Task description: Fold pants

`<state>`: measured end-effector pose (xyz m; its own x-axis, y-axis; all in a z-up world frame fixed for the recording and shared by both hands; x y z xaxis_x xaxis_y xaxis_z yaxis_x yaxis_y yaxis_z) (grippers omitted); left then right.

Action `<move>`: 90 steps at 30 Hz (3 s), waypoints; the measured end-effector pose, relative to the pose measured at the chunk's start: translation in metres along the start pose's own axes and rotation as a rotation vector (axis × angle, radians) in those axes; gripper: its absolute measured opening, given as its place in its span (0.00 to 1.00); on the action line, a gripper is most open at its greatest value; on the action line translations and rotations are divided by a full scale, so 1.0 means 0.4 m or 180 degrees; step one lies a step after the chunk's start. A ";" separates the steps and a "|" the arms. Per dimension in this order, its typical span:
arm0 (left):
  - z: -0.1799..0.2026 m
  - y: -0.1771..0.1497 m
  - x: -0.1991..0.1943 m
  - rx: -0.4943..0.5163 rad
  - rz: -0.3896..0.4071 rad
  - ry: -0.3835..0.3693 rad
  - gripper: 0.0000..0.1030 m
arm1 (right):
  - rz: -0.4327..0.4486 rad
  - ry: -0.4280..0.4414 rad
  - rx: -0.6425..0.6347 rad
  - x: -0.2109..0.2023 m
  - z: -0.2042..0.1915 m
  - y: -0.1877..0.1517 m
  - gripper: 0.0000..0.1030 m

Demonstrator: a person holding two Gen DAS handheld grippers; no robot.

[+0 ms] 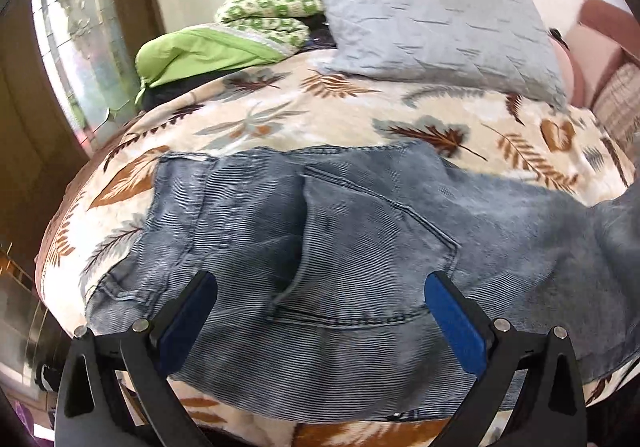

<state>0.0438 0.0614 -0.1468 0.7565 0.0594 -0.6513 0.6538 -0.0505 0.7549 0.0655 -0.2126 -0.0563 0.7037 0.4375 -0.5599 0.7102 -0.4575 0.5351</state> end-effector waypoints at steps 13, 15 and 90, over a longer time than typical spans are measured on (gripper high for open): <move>-0.079 -0.002 0.018 -0.0311 -0.0092 0.0135 1.00 | -0.0563 0.0826 0.0289 0.166 -0.072 -0.103 0.60; -0.064 0.000 0.018 -0.0273 -0.0082 0.0102 1.00 | -0.0470 0.0899 0.0133 0.141 -0.082 -0.089 0.64; 0.345 -0.050 0.006 0.1073 -0.0784 -0.2077 0.26 | -0.0890 0.0575 0.0354 0.262 0.255 0.015 0.36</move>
<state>0.0343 -0.0749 -0.1740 0.3742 -0.4859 -0.7899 0.6933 -0.4191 0.5863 0.1413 -0.2485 -0.1763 0.4819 0.6831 -0.5488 0.8762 -0.3778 0.2991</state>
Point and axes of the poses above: each gripper's, at about its wrist camera, not at the fingertips, and x roughly the way its jaws point, z to its right, y to its top, the point moved 5 cm from there along x, roughly the way its jaws point, and after that the axes turned 7 degrees about z, right-handed, at the moved point
